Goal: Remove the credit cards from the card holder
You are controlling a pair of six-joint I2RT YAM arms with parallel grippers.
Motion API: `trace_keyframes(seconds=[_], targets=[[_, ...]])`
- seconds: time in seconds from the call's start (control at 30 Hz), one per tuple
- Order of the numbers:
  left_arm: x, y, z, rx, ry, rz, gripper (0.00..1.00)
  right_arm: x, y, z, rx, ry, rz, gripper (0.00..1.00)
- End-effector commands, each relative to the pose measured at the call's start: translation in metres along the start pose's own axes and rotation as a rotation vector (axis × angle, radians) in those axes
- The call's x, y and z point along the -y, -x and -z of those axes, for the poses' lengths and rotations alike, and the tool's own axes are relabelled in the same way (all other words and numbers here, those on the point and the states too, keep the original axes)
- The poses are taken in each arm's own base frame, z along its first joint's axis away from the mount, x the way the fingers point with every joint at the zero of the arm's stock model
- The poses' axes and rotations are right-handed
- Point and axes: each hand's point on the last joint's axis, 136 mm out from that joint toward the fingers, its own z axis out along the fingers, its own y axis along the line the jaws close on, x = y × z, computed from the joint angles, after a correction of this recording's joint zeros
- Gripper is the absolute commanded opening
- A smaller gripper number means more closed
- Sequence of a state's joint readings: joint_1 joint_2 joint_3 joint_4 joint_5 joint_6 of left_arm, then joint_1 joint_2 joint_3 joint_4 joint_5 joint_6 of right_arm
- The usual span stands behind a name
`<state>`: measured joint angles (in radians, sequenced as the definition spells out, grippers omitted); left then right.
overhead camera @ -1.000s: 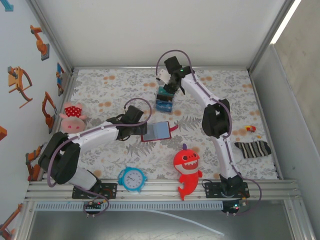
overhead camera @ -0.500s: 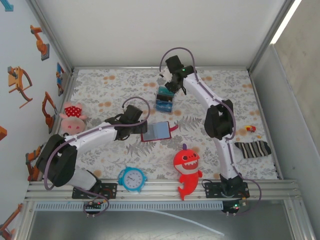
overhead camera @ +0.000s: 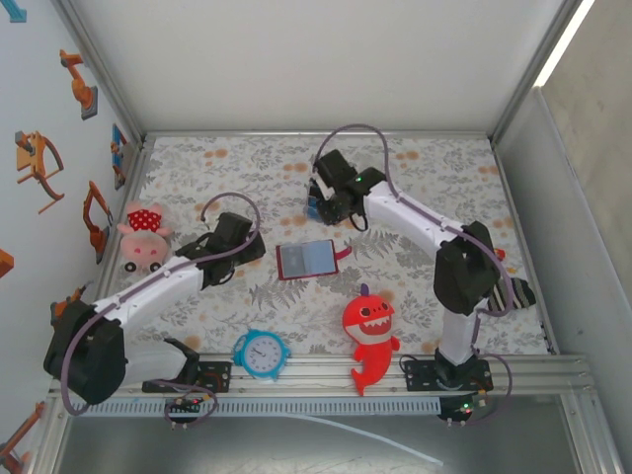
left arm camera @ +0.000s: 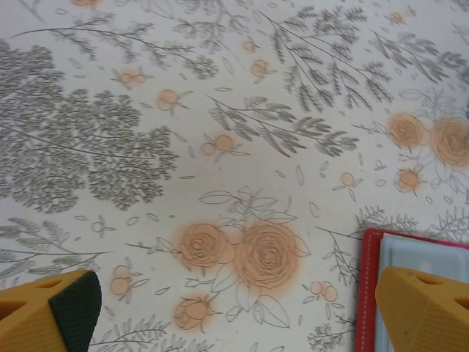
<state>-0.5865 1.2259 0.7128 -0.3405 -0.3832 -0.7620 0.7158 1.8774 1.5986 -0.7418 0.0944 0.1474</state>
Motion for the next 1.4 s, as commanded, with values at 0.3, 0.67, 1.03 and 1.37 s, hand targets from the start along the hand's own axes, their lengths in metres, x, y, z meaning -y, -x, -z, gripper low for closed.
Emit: trace_keyframes(seconds=[0.3, 0.67, 1.03, 1.37], targets=[[-0.073, 0.010, 0.030, 0.160, 0.195, 0.156, 0.97, -0.122, -0.034, -0.030, -0.077, 0.136, -0.038, 0.34], [-0.108, 0.003, 0.043, 0.218, 0.252, 0.246, 0.97, -0.143, -0.048, -0.059, -0.151, 0.166, -0.037, 0.39], [-0.114, -0.003, 0.042, 0.212, 0.261, 0.256, 0.97, -0.137, -0.057, -0.078, -0.196, 0.112, -0.012, 0.51], [-0.113, -0.004, 0.041, 0.206, 0.263, 0.251, 0.97, -0.135, -0.069, -0.086, -0.230, 0.102, -0.014, 0.46]])
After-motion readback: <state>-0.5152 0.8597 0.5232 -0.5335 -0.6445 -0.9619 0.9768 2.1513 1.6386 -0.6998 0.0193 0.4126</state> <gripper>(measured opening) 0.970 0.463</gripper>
